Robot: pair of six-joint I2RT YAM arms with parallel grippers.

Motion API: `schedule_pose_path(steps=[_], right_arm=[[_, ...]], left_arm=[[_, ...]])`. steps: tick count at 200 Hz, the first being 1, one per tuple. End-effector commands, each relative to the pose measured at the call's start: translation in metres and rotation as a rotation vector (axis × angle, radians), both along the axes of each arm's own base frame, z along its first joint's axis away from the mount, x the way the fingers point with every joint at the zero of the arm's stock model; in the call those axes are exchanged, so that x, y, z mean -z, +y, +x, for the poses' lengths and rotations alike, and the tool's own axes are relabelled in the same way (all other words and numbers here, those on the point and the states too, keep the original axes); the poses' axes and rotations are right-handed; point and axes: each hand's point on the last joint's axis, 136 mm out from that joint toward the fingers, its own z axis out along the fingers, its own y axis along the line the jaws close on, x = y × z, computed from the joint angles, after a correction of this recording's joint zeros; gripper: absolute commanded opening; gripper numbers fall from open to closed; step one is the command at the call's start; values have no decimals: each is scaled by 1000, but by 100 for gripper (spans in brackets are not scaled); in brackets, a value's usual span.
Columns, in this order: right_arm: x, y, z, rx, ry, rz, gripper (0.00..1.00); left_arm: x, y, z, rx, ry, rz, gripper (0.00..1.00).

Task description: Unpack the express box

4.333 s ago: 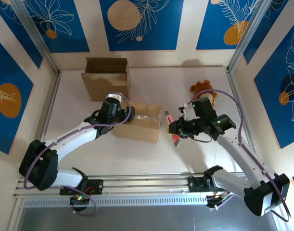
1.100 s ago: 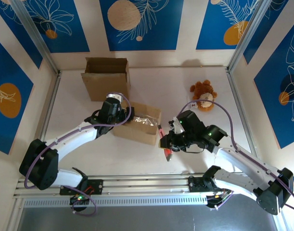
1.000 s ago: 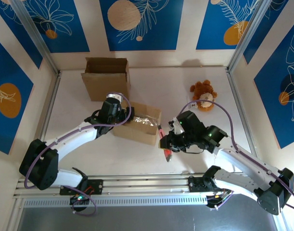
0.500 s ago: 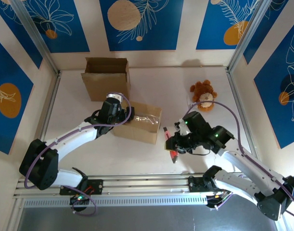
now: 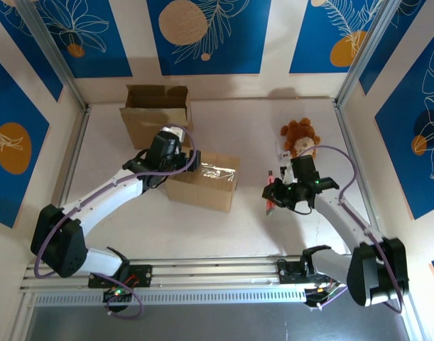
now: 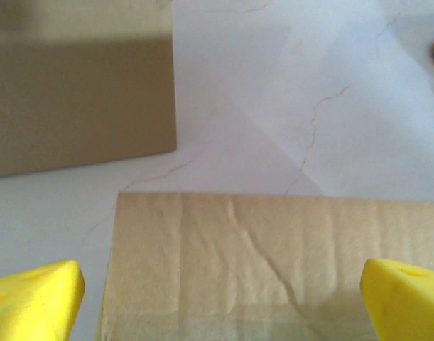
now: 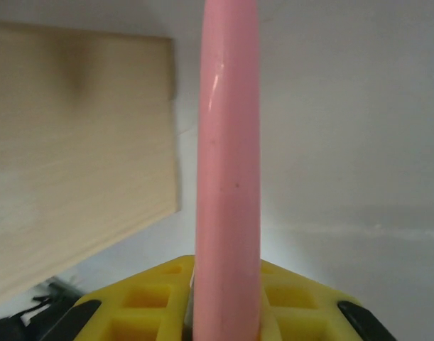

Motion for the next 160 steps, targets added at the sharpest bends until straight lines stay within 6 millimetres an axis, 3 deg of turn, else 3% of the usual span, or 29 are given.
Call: schedule_pose_path(steps=[1,36,77,160], right_arm=[[9,-5,30,21,-101,-25,0],[34,1,42,73,-31,22,0],[50,17,49,76,9,105,0],[100,25,42,104,111,119,0]], left_arm=[[-27,-7,-1,50,-31,-7,100],[-63,-12,-5,81,-73,-58,100],[-93,-9,-21,108,-108,-103,100],[-102,1,-49,129,-73,-136,100]])
